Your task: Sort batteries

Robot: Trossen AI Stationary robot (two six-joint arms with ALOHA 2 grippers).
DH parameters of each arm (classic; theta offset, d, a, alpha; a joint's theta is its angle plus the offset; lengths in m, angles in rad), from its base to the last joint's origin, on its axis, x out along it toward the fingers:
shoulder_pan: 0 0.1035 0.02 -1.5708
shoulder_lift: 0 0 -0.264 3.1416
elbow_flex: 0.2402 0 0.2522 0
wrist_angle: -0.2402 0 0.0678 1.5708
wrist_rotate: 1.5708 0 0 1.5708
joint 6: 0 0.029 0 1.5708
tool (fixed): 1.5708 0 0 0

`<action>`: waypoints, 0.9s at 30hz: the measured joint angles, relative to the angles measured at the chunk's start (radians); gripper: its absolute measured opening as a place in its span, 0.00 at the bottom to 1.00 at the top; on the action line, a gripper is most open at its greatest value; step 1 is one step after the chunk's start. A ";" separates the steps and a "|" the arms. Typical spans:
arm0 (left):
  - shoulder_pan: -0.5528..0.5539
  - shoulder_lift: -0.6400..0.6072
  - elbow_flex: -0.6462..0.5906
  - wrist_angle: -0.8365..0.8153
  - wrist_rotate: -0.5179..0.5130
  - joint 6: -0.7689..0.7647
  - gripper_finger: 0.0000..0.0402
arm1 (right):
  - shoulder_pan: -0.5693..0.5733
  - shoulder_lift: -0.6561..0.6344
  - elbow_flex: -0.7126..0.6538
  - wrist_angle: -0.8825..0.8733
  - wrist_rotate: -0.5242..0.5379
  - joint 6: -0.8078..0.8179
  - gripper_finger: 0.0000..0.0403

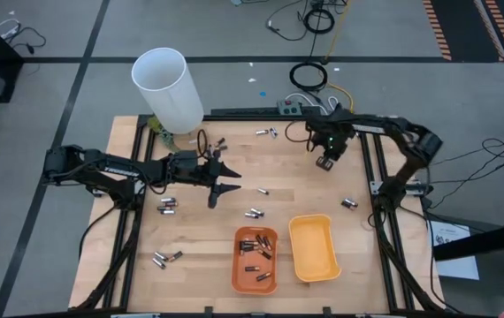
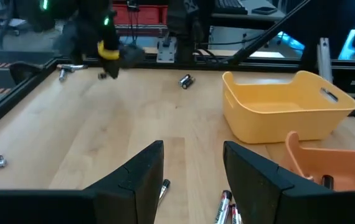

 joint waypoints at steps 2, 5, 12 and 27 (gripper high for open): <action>0.000 -0.006 0.011 -0.032 -0.054 -0.022 0.44 | 0.027 -0.070 0.000 0.006 -0.014 0.022 0.06; -0.002 -0.009 0.038 -0.149 -0.131 -0.023 0.44 | 0.086 -0.159 0.000 0.025 -0.027 0.063 0.06; -0.002 -0.009 0.080 -0.396 -0.251 -0.047 0.44 | 0.318 -0.288 0.001 0.108 -0.052 0.190 0.06; -0.002 -0.008 0.080 -0.452 -0.258 -0.066 0.44 | 0.860 -0.302 0.003 0.251 -0.023 0.576 0.06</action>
